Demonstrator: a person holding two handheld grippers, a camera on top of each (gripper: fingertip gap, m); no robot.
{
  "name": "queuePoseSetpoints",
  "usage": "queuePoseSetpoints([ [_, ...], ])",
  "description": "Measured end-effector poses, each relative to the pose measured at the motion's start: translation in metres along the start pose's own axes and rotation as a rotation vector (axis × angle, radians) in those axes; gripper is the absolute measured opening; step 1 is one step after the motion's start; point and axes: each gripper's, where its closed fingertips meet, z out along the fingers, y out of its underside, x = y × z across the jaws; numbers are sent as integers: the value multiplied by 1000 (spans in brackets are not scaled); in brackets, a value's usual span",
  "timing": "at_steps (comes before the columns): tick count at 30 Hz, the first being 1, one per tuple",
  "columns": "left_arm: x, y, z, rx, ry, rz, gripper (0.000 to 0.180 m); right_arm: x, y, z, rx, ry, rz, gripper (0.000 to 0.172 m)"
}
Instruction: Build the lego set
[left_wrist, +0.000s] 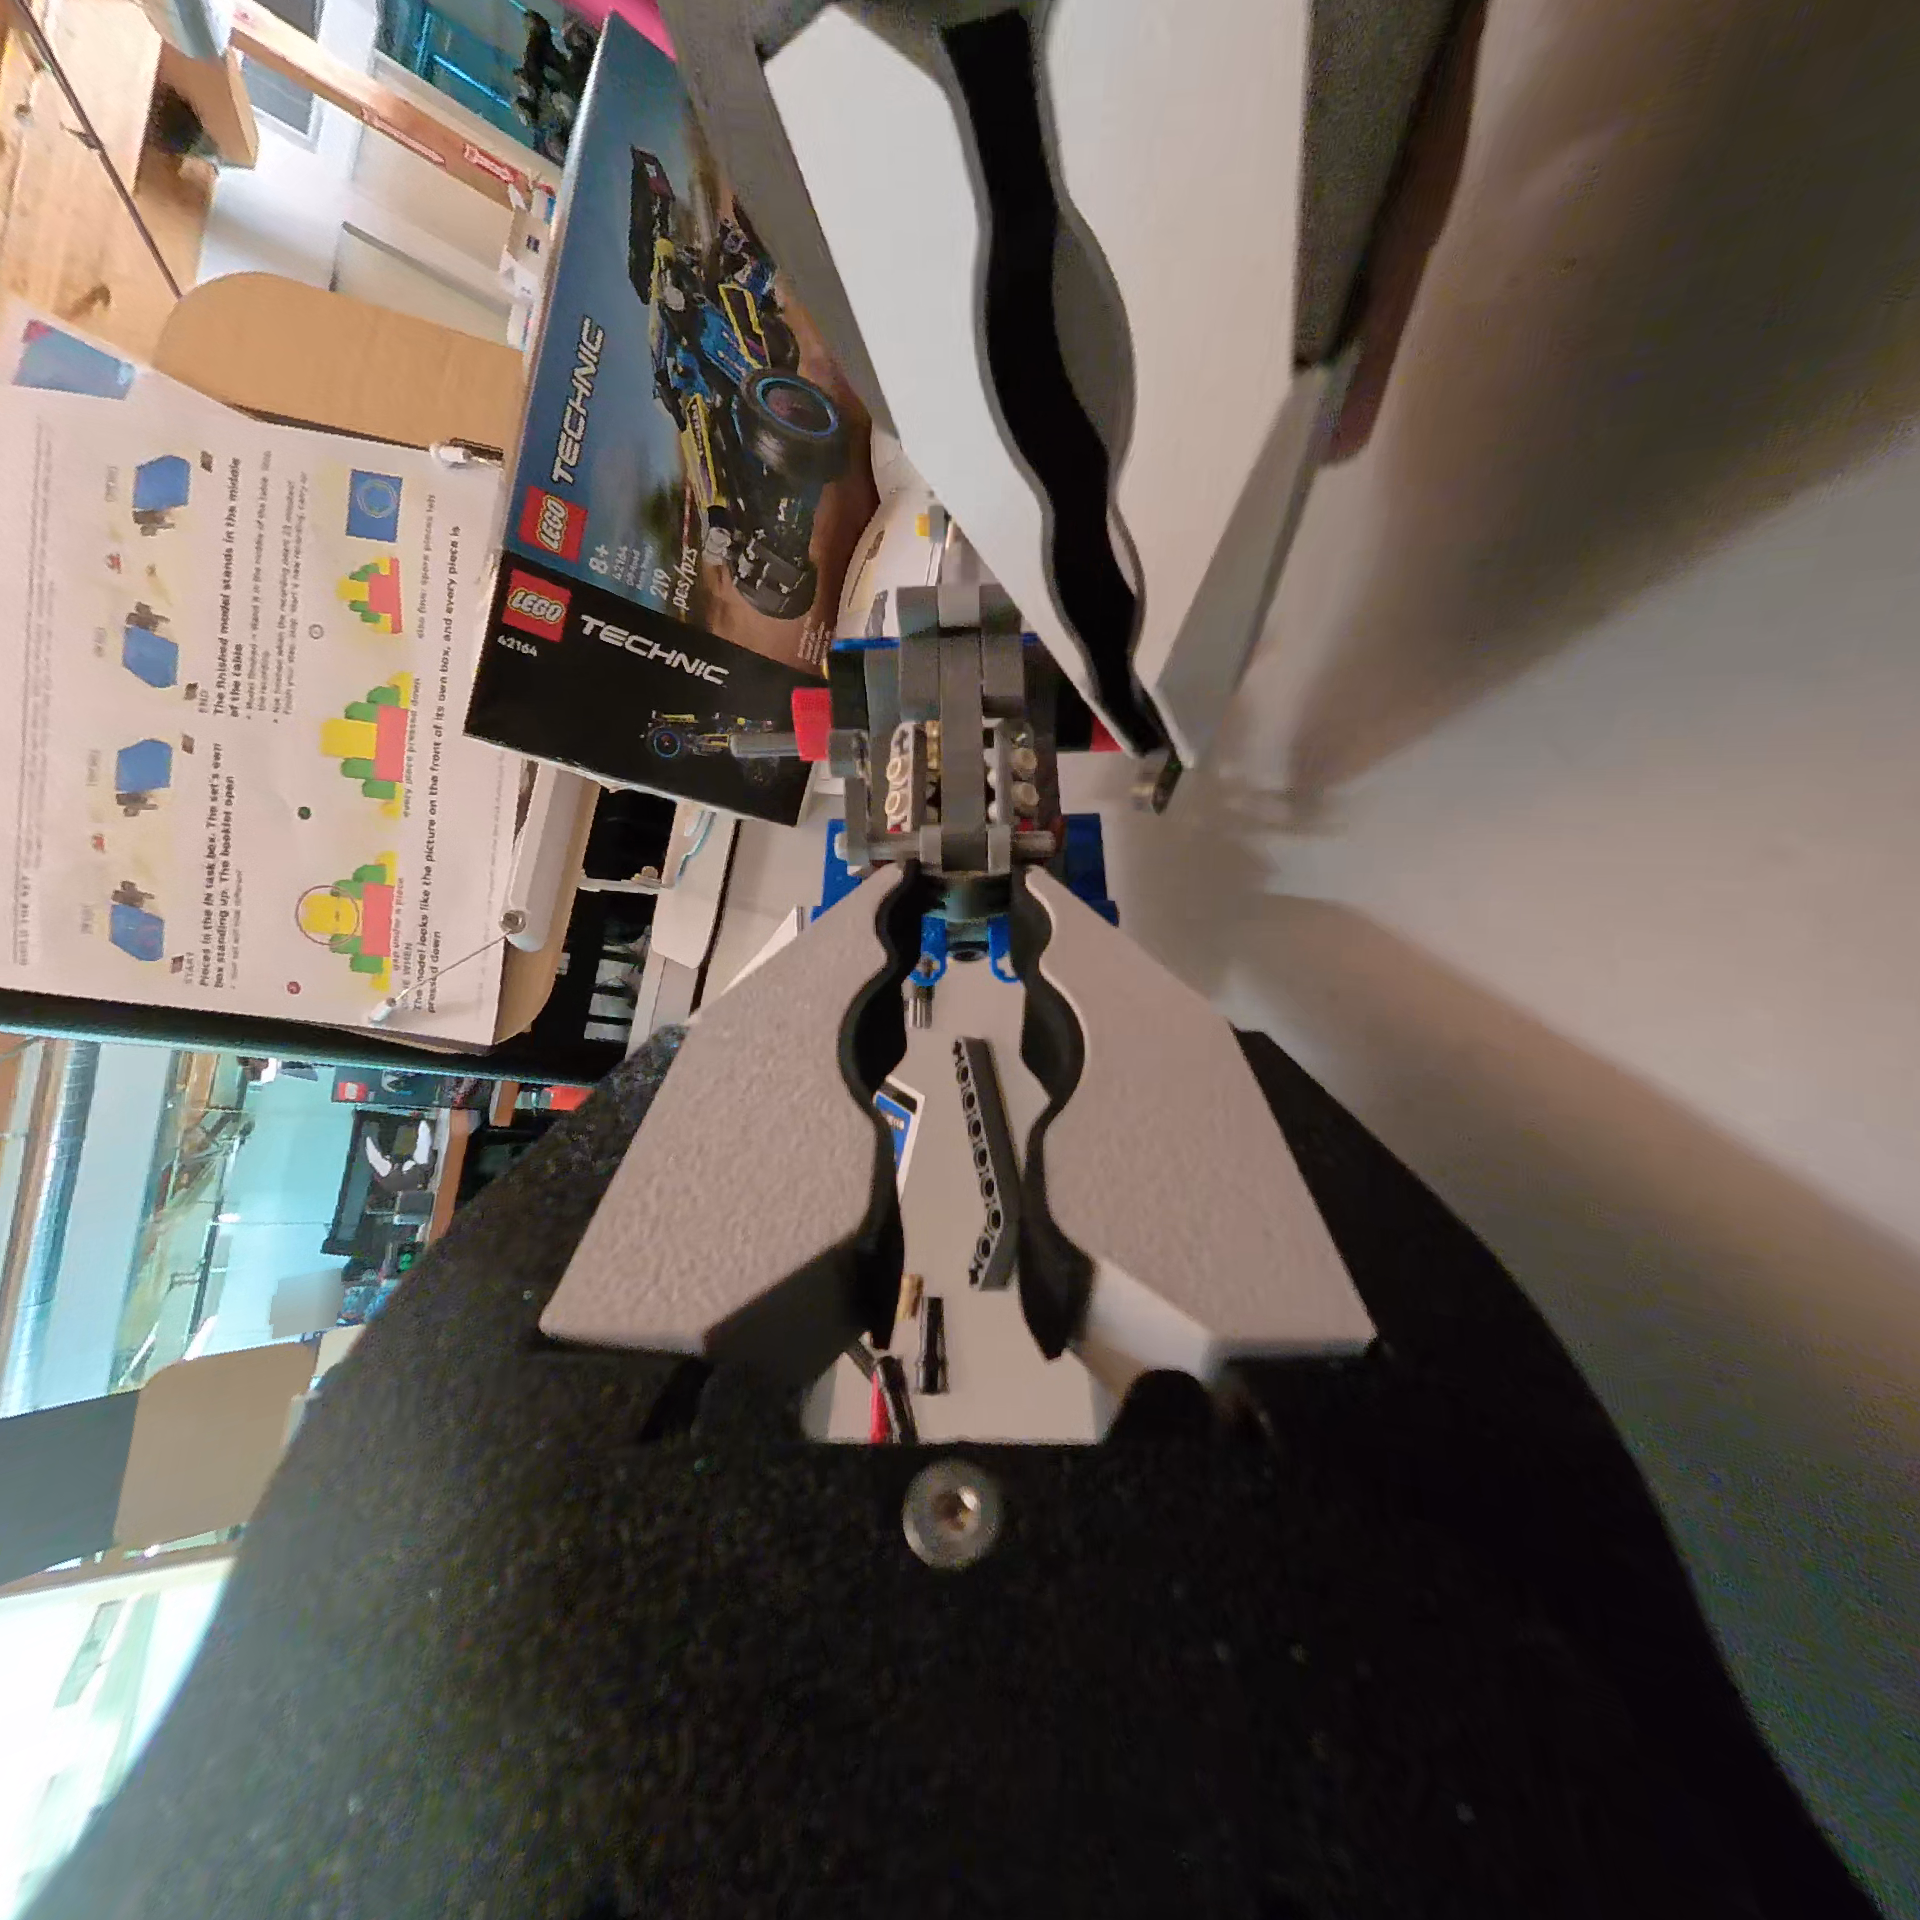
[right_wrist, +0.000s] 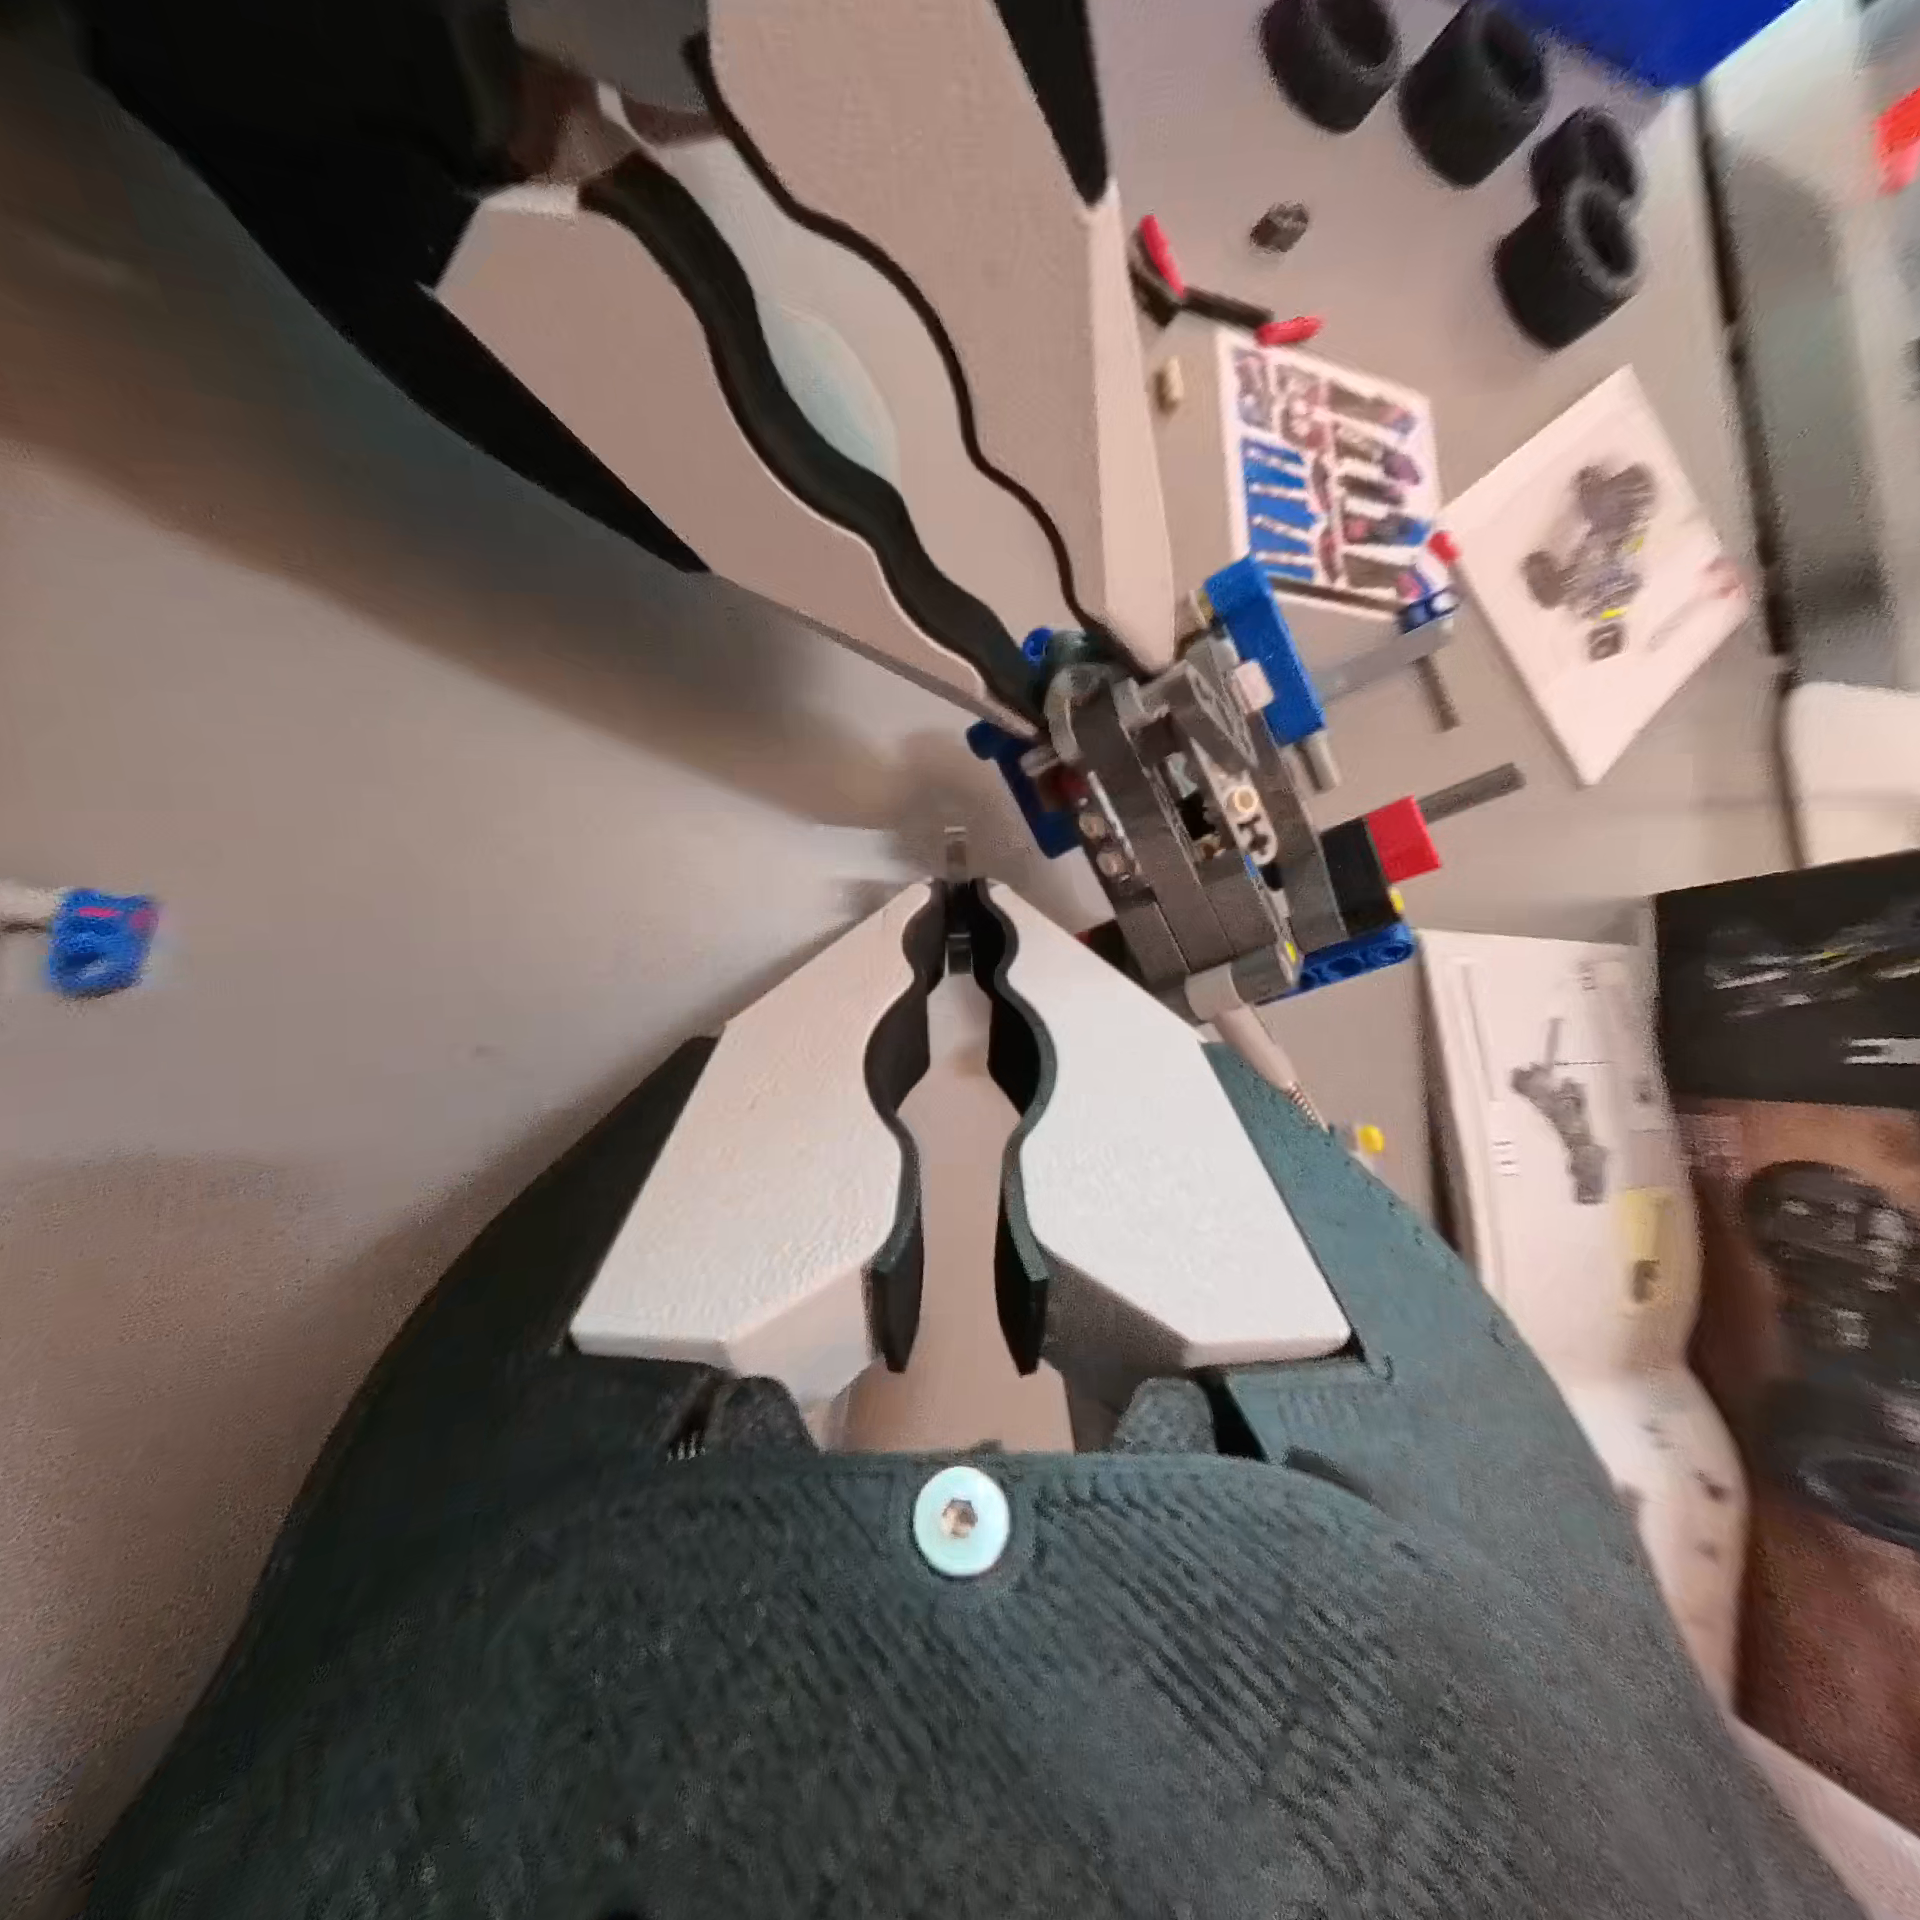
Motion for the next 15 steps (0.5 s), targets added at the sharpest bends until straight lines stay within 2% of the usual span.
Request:
queuePoseSetpoints([
  [2, 1, 1, 0, 0, 7, -10, 13, -3, -3, -8, 59, -93, 95, 1],
  [5, 0, 5, 2, -4, 20, -75, 13, -40, 6, -20, -25, -542, 352, 1],
  [8, -4, 6, 1, 9, 26, -163, 13, -42, 24, -8, -102, -640, 373, 2],
  [10, -8, 8, 1, 22, 32, -234, 13, -44, 16, -4, -57, -693, 390, 7],
  [12, -11, 13, 1, 21, 40, -303, 13, -42, 15, -2, -51, -693, 364, 4],
  [13, -13, 15, 1, 24, 43, -341, 13, -39, 14, 0, -41, -674, 345, 9],
  [15, -16, 19, 1, 26, 55, -420, 13, -28, 15, 2, -27, -588, 309, 28],
])
